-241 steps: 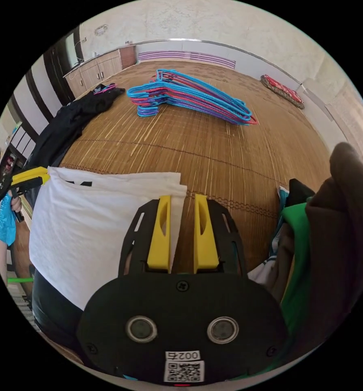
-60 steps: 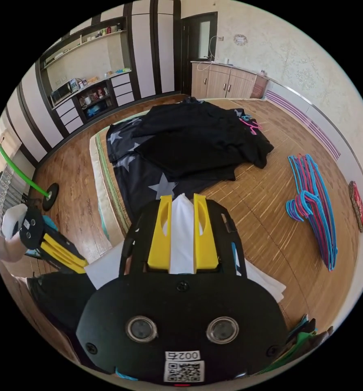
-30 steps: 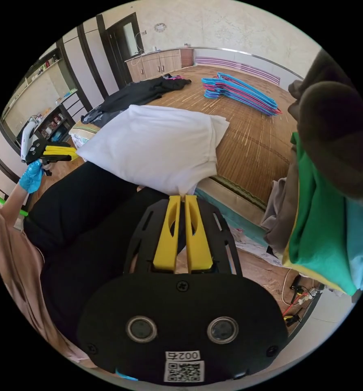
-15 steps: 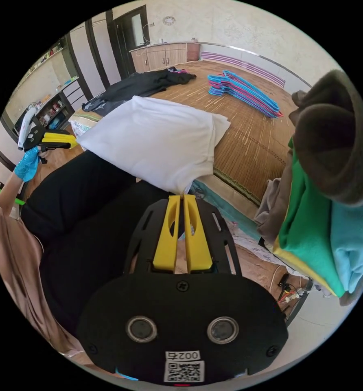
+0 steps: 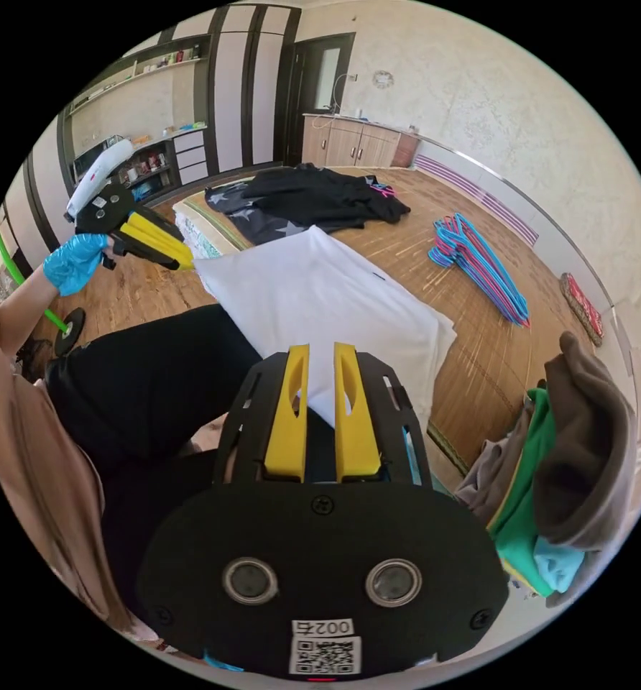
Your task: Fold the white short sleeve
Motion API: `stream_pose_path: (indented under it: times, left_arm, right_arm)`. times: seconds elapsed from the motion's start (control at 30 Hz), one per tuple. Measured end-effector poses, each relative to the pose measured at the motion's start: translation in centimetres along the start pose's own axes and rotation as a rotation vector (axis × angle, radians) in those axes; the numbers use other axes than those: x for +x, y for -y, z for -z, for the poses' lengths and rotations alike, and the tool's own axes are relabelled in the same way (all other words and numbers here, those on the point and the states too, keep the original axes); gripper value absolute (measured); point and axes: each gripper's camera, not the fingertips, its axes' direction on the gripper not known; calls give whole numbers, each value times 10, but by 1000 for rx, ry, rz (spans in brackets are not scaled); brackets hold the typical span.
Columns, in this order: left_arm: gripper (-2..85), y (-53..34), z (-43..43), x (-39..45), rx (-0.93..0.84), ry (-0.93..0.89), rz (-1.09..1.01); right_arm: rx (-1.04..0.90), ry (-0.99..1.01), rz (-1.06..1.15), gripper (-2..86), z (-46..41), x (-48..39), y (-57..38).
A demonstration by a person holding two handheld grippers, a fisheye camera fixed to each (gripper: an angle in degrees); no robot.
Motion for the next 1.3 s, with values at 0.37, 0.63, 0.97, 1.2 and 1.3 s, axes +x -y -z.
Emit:
stream_pose_path:
  times: [0.37,0.63,0.97,1.2,1.3]
  left_arm:
    - [-9,-17,-31,-12,1,-59,97]
    - [-9,-29,-44,-26,46,-114,132]
    - [-9,-35,-63,-41,48,-154,122]
    - [-9,-39,-68,-52,62,-173,140]
    - [-9,-40,-70,-56,63,-173,140]
  right_arm:
    - [57,112,-5,67,-89,31,148]
    - [-83,143,68,54,-148,33,215]
    - [-105,176,75,44,-166,48,261]
    - [-61,289,62,89,-173,53,299]
    - [-98,289,43,83,-190,53,311]
